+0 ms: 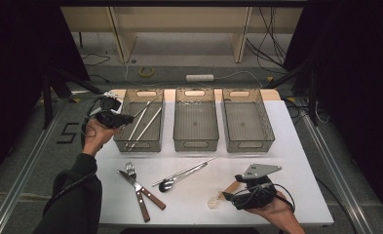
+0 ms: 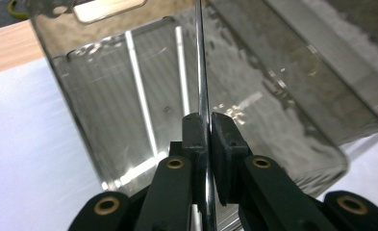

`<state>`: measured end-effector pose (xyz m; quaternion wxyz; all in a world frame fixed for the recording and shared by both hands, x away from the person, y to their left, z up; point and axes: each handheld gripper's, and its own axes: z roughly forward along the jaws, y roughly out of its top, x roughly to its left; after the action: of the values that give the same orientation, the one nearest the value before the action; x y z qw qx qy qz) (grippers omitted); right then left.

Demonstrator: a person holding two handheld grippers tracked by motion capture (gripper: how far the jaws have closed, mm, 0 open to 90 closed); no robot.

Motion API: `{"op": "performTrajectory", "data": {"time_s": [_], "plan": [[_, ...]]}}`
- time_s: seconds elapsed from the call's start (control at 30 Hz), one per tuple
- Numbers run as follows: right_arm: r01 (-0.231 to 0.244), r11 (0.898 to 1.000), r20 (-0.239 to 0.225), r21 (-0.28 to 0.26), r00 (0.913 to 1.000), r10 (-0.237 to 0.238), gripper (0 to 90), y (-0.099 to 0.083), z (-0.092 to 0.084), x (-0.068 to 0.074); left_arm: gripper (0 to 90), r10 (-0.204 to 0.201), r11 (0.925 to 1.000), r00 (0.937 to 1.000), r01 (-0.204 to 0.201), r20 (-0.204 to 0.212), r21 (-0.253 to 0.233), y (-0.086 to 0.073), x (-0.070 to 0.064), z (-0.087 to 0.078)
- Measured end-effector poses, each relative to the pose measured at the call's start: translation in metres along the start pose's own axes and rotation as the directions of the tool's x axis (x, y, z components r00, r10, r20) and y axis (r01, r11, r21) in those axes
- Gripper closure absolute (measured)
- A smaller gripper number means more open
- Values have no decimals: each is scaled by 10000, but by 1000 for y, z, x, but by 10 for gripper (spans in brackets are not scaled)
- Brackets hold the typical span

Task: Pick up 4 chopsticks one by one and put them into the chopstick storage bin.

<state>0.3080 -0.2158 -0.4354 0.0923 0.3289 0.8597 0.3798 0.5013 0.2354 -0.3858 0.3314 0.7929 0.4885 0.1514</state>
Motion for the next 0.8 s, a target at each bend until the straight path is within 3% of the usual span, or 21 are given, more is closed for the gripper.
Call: {"op": "performTrajectory", "data": {"time_s": [0.23,0.5,0.63,0.7,0.8], "plan": [[10,10000,-23,19,10000,-10,276,0,0,0,845,-376,9993,9987,379,-346,77,-2,6,7],[18,10000,-33,-18,10000,-18,276,0,0,0,843,-567,9976,9961,592,-680,347,-4,8,19],[17,10000,-65,30,10000,-17,276,0,0,1,839,-632,9976,9952,652,-750,241,-2,5,23],[27,10000,-70,32,10000,-26,276,0,0,1,825,-667,9977,9950,674,-745,80,1,3,24],[25,10000,-54,23,10000,-25,276,0,0,0,727,-595,9982,9956,593,-728,-51,3,1,20]]}}
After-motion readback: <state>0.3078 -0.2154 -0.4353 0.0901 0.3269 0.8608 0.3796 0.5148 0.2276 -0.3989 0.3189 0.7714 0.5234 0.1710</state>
